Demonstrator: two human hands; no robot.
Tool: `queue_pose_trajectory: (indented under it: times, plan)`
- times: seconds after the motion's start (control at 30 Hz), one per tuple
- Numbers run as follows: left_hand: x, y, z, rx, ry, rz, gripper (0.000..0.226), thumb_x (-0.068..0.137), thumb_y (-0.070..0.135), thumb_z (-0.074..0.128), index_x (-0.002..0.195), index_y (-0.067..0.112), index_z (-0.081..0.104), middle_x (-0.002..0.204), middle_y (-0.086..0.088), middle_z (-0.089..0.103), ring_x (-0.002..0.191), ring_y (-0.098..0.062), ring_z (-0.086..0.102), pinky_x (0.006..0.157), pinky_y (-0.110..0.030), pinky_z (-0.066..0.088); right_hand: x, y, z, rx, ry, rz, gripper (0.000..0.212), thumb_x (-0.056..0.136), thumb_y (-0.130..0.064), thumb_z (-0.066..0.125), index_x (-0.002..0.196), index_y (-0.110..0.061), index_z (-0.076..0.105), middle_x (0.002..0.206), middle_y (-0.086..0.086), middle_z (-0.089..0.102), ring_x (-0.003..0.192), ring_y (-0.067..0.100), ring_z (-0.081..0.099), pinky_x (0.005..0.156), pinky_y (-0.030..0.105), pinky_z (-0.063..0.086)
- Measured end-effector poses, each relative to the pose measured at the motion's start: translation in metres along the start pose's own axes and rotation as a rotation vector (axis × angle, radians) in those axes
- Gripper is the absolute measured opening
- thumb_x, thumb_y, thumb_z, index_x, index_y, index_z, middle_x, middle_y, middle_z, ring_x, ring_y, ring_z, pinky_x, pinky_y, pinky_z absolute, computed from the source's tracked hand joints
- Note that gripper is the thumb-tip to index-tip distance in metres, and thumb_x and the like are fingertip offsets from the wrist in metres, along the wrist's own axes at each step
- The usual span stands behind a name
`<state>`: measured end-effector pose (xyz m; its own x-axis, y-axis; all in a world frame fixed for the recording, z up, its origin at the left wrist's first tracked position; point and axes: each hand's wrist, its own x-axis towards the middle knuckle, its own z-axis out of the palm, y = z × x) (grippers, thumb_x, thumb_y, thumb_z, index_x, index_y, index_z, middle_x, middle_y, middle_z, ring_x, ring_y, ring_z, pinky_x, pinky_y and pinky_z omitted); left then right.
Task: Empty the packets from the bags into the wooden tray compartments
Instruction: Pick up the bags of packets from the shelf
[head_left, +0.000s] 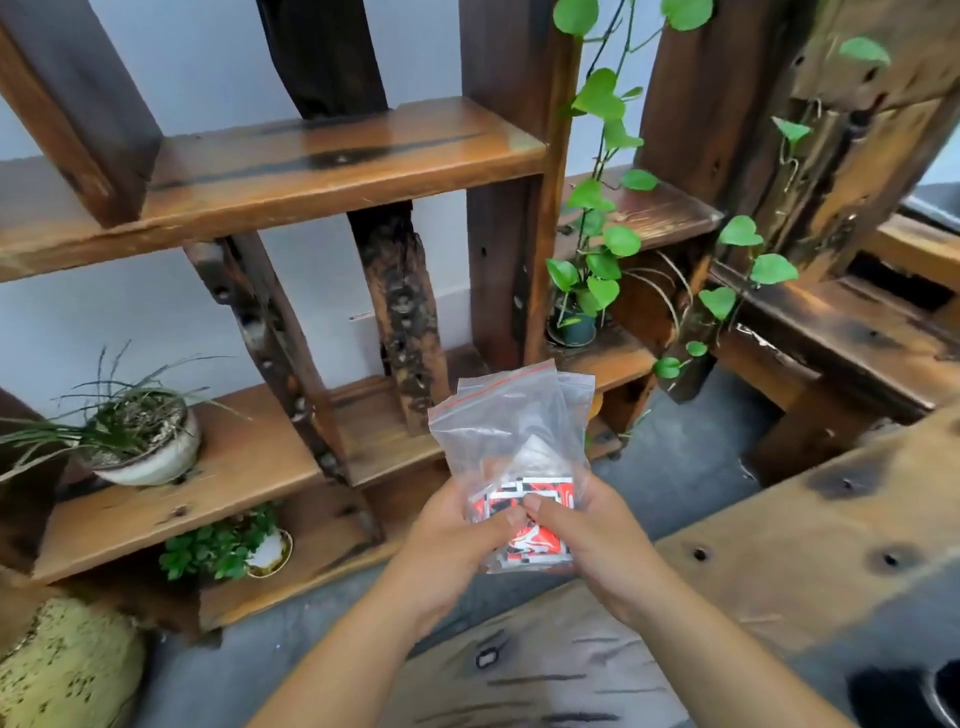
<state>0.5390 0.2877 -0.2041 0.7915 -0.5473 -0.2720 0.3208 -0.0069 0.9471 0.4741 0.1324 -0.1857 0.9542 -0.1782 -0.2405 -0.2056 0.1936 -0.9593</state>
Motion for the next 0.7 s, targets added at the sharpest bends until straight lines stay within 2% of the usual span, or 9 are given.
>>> queue_pose_trajectory:
  times: [0.07, 0.13, 0.23, 0.43, 0.6, 0.7]
  plan:
    - [-0.001, -0.005, 0.014, 0.021, -0.064, -0.019, 0.056, 0.075, 0.031, 0.078, 0.128, 0.025, 0.061, 0.123, -0.009, 0.069, 0.119, -0.046, 0.057, 0.103, -0.068, 0.036, -0.017, 0.007, -0.011, 0.027, 0.077, -0.004, 0.027, 0.093, -0.009, 0.063, 0.119, -0.017, 0.066, 0.11, 0.008, 0.075, 0.105, 0.026, 0.071, 0.094, 0.044, 0.055]
    - [-0.001, -0.009, 0.031, 0.031, -0.148, -0.034, 0.057, 0.076, 0.027, 0.077, 0.13, 0.019, 0.06, 0.123, -0.013, 0.069, 0.117, -0.045, 0.059, 0.102, -0.068, 0.04, -0.034, 0.015, -0.025, 0.054, 0.158, -0.014, 0.026, 0.093, -0.007, 0.063, 0.117, -0.015, 0.067, 0.109, 0.01, 0.075, 0.104, 0.028, 0.071, 0.096, 0.048, 0.054]
    - [-0.003, -0.014, 0.063, 0.048, -0.255, -0.064, 0.059, 0.075, 0.023, 0.076, 0.131, 0.014, 0.058, 0.123, -0.013, 0.069, 0.114, -0.036, 0.065, 0.101, -0.056, 0.049, -0.06, 0.024, -0.05, 0.08, 0.256, -0.026, 0.025, 0.093, -0.008, 0.063, 0.117, -0.015, 0.067, 0.11, 0.012, 0.074, 0.105, 0.032, 0.07, 0.097, 0.052, 0.052]
    - [0.004, -0.031, 0.139, 0.131, -0.475, -0.104, 0.055, 0.081, 0.018, 0.071, 0.134, 0.017, 0.056, 0.126, -0.009, 0.068, 0.117, -0.03, 0.064, 0.103, -0.052, 0.048, -0.119, 0.038, -0.105, 0.187, 0.482, -0.065, 0.025, 0.092, -0.005, 0.063, 0.116, -0.012, 0.066, 0.112, 0.016, 0.073, 0.108, 0.038, 0.067, 0.097, 0.052, 0.052]
    - [0.004, -0.048, 0.225, 0.135, -0.649, -0.146, 0.055, 0.079, 0.011, 0.075, 0.131, 0.013, 0.057, 0.125, -0.012, 0.068, 0.116, -0.031, 0.064, 0.099, -0.043, 0.052, -0.173, 0.045, -0.159, 0.262, 0.689, -0.106, 0.022, 0.092, -0.002, 0.063, 0.112, -0.012, 0.067, 0.11, 0.018, 0.073, 0.099, 0.033, 0.07, 0.093, 0.05, 0.053]
    - [0.002, -0.059, 0.278, 0.183, -0.757, -0.152, 0.054, 0.077, 0.012, 0.072, 0.129, 0.015, 0.058, 0.125, -0.008, 0.069, 0.113, -0.023, 0.066, 0.095, -0.035, 0.054, -0.207, 0.05, -0.192, 0.267, 0.804, -0.131, 0.028, 0.088, -0.009, 0.068, 0.116, -0.011, 0.065, 0.112, 0.017, 0.073, 0.105, 0.037, 0.069, 0.095, 0.05, 0.053]
